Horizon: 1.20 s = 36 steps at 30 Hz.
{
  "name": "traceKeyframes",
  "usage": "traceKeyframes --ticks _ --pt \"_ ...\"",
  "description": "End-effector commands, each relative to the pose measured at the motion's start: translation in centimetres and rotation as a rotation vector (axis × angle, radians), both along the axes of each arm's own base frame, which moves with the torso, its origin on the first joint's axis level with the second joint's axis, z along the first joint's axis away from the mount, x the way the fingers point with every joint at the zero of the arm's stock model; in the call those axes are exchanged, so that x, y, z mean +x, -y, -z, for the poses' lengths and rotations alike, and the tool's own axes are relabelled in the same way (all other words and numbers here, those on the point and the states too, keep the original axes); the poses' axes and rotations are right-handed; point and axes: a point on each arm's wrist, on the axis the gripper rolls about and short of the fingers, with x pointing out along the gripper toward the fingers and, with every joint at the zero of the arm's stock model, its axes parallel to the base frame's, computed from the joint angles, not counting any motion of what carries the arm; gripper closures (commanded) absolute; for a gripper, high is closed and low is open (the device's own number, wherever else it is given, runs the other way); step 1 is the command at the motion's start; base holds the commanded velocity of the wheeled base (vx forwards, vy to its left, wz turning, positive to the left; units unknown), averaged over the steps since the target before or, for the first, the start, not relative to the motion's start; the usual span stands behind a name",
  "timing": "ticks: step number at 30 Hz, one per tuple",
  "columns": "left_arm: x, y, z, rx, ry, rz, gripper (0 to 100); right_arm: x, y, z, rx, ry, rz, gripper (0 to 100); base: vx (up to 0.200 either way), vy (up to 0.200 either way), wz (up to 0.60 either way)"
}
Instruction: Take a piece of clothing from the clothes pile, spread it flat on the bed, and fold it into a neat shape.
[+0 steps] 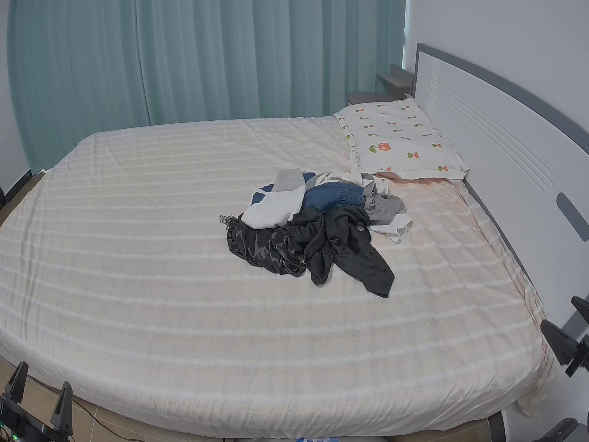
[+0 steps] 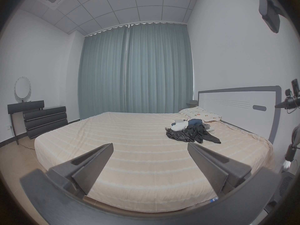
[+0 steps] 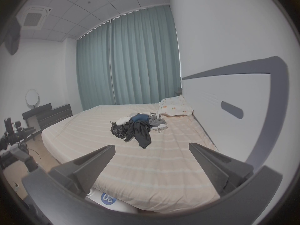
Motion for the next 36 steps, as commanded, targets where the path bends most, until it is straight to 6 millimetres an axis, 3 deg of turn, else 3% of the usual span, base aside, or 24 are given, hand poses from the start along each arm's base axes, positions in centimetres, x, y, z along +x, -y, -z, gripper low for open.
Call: traceKeyframes --ticks 1,2,3,7,13,25,36 --pt "0.0 0.0 0.5 0.000 0.000 -0.001 0 26.4 -7.5 7.4 0.099 -0.465 -0.076 0 0.000 0.000 0.00" --pt "0.0 0.0 0.5 0.000 0.000 -0.001 0 26.4 -7.5 7.4 0.099 -0.465 -0.076 0 0.000 0.000 0.00" --pt "0.0 0.0 0.5 0.000 0.000 -0.001 0 28.5 -8.4 8.6 0.113 -0.473 -0.052 0 0.000 0.000 0.00" --pt "0.0 0.0 0.5 0.000 0.000 0.001 0 31.9 -10.3 10.6 0.122 -0.477 -0.029 0 0.000 0.000 0.00" --pt "0.0 0.0 0.5 0.000 0.000 -0.001 0 35.4 -12.5 13.1 0.117 -0.458 -0.012 0 0.000 0.000 0.00" --pt "0.0 0.0 0.5 0.000 0.000 -0.001 0 38.6 -15.0 15.8 0.130 -0.506 -0.011 0 0.000 0.000 0.00" --pt "0.0 0.0 0.5 0.000 0.000 -0.001 0 40.8 -15.1 18.2 0.136 -0.498 0.031 0 0.000 0.000 0.00"
